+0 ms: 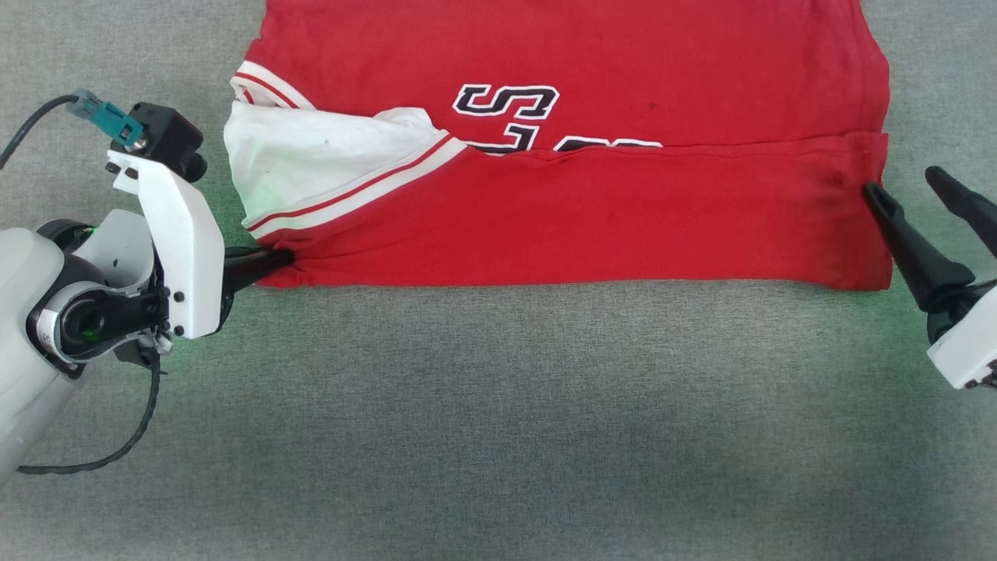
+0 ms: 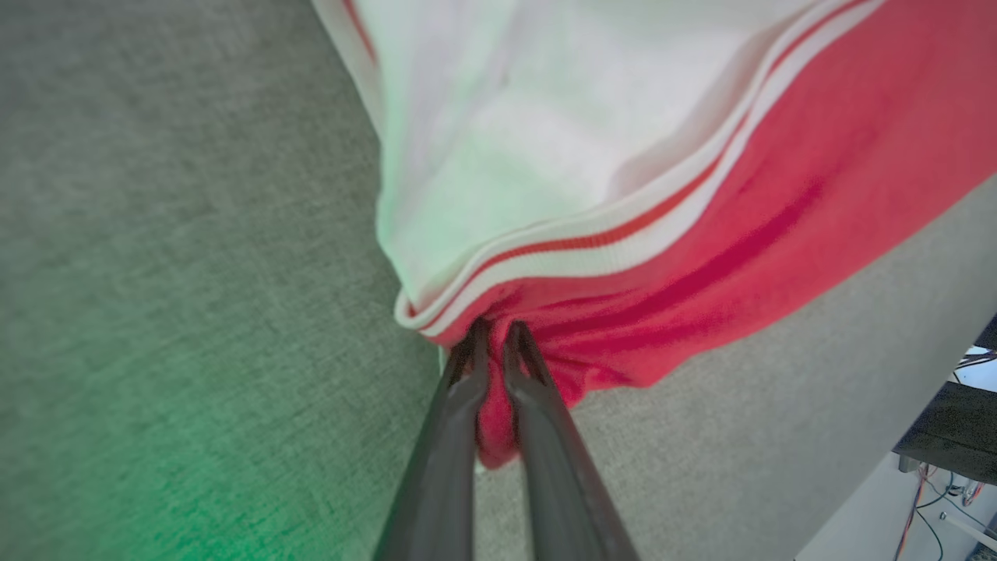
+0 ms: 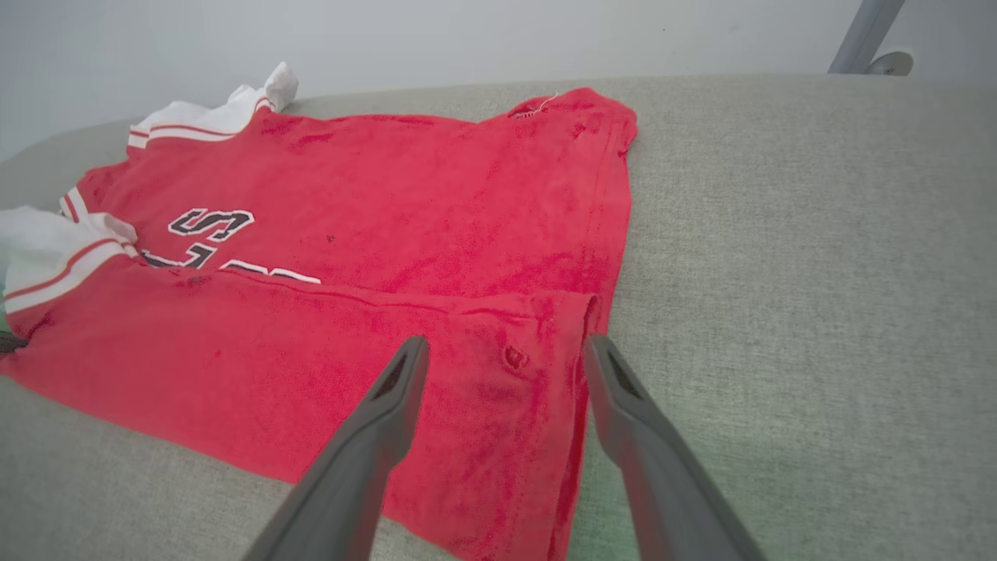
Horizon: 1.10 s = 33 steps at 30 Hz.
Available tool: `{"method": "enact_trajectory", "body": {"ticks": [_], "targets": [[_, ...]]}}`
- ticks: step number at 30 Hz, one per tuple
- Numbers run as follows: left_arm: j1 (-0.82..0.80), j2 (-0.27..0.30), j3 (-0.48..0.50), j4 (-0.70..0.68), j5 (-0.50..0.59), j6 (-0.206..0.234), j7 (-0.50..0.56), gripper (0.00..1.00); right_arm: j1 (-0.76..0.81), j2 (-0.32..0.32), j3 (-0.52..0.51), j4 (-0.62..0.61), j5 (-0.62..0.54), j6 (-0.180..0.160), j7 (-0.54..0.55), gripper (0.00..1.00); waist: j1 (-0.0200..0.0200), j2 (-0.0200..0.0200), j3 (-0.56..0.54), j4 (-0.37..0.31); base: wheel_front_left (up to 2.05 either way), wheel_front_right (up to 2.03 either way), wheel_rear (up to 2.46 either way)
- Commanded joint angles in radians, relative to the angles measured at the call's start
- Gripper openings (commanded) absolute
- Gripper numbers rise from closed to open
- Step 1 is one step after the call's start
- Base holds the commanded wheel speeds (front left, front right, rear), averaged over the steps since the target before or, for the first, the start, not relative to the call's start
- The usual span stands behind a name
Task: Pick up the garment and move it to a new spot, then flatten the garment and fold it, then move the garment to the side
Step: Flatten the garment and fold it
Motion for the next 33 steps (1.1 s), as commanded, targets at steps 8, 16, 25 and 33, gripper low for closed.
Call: {"method": "enact_trajectory", "body": {"ticks": [8, 16, 25, 33], "targets": [[0.049, -0.071, -0.043, 0.035, 0.011, 0.005, -0.014, 0.0, 0.036, -0.115, 0.088, -0.051, -0.014, 0.0, 0.175, 1.0, 0.0, -0.0001, 0.018, 0.003, 0.0, 0.0, 0.0], [0.035, -0.092, -0.031, 0.019, 0.011, -0.004, -0.035, 0.0, 0.001, -0.205, 0.129, -0.036, 0.016, 0.0, 0.359, 1.0, 0.0, -0.0001, 0.047, 0.012, 0.0, 0.0, 0.0], [0.016, -0.116, -0.028, 0.012, 0.027, -0.016, -0.055, 0.0, -0.073, -0.199, 0.216, 0.134, -0.024, -0.003, 0.435, 0.74, 0.0, -0.0001, 0.076, 0.042, 0.0, 0.0, 0.0], [0.045, -0.117, -0.01, 0.009, 0.003, -0.035, -0.091, 0.0, -0.09, -0.211, 0.222, 0.145, -0.016, -0.003, 0.409, 0.0, 0.0, -0.0001, 0.061, 0.046, 0.0, 0.0, 0.0]]}}
